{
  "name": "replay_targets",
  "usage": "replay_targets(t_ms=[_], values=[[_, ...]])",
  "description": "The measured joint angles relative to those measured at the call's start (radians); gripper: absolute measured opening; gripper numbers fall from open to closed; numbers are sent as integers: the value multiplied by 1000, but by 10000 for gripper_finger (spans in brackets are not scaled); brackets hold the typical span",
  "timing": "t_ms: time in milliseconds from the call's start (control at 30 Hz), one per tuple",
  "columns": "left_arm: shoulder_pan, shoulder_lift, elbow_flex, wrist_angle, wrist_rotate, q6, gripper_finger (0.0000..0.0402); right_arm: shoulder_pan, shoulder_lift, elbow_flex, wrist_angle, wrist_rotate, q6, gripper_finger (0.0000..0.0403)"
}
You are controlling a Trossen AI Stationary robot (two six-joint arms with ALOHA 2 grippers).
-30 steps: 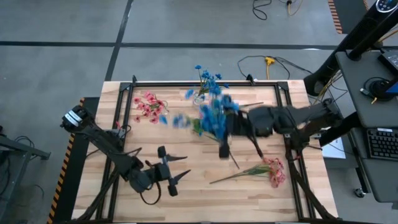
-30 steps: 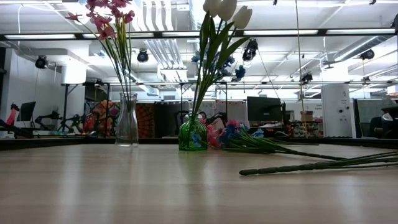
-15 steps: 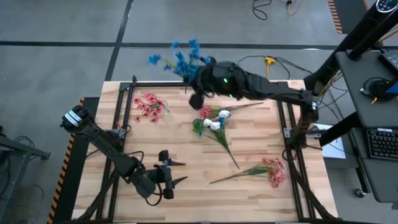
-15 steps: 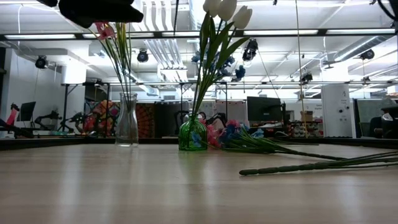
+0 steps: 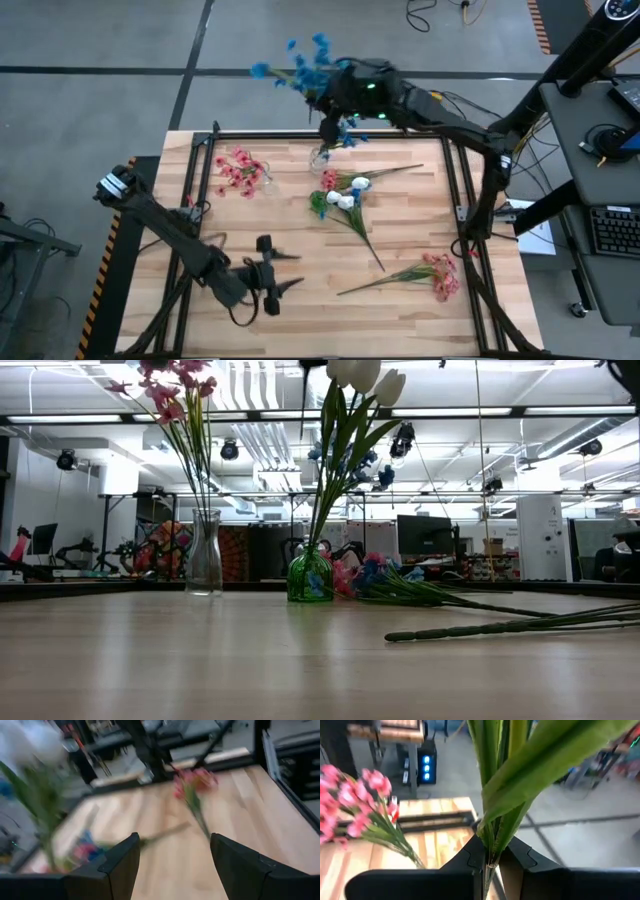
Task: Sort flowers into vase by color
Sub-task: Put the right blue flowers into the right transparent vase
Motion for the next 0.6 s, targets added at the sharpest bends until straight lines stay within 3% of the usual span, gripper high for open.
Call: replay_targets(t_ms=[67,233,367,600], values=[[41,-59,9,-5,27,82,224,0,-33,1,-14,-12,-30,28],[197,-227,10,1,294,189,222,20,-101,0,-114,-26,-73,28],[279,-292,10,26,316,187,213,66,-155,0,-164,-27,-81,28],[287,-297,10,153,322,254,208,197,-189,0,-259,-22,-81,28]])
